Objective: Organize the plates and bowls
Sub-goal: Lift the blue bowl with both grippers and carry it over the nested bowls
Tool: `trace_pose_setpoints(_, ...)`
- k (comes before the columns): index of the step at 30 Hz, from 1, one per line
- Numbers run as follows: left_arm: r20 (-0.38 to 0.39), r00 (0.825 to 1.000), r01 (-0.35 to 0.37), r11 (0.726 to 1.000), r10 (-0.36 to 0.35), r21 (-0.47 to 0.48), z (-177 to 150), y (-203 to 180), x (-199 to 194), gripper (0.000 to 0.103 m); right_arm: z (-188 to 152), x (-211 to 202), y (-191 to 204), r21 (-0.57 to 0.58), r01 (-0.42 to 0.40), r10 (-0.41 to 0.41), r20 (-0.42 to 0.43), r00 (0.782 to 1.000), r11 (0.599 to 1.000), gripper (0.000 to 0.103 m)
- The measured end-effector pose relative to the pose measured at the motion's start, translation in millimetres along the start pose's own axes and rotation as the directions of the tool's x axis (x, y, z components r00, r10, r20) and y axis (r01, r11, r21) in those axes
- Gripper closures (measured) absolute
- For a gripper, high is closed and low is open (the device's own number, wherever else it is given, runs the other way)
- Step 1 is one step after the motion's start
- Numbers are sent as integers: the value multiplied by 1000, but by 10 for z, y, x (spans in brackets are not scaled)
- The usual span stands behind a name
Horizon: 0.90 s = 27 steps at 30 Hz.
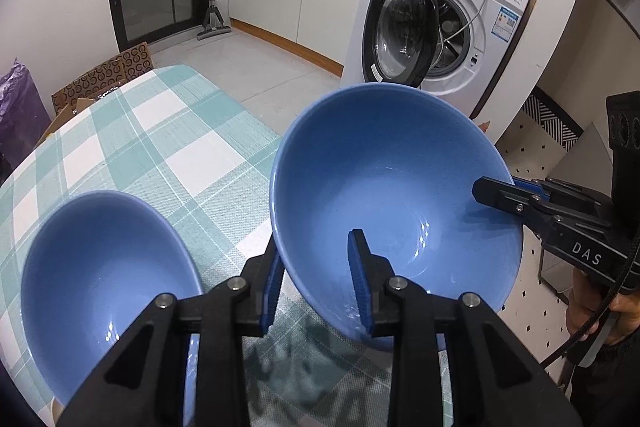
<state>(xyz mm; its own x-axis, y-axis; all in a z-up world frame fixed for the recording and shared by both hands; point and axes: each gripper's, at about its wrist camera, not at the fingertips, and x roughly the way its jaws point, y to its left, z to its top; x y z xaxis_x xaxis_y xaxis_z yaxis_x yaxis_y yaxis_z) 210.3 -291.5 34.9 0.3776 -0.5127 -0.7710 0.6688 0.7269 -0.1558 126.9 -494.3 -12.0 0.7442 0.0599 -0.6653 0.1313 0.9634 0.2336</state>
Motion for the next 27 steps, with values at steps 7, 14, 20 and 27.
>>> trace_pose_setpoints(7, 38, 999, -11, 1000, 11, -11, -20, 18, -196, 73, 46, -174, 157, -23, -7, 7, 33, 999, 1000, 87)
trace_pose_setpoints(14, 81, 997, -15, 1000, 18, -27, -53, 73, -413, 73, 66, -352, 355, -48, -10, 13, 63, 998, 999, 87)
trace_pose_setpoints(20, 121, 992, -27, 998, 33, -48, -100, 153, -625, 73, 80, -515, 550, -76, -16, 23, 98, 995, 997, 87)
trace_pose_setpoints(27, 158, 985, -49, 996, 61, -78, -165, 299, -857, 73, 94, -597, 814, -112, -35, 48, 110, 993, 993, 87)
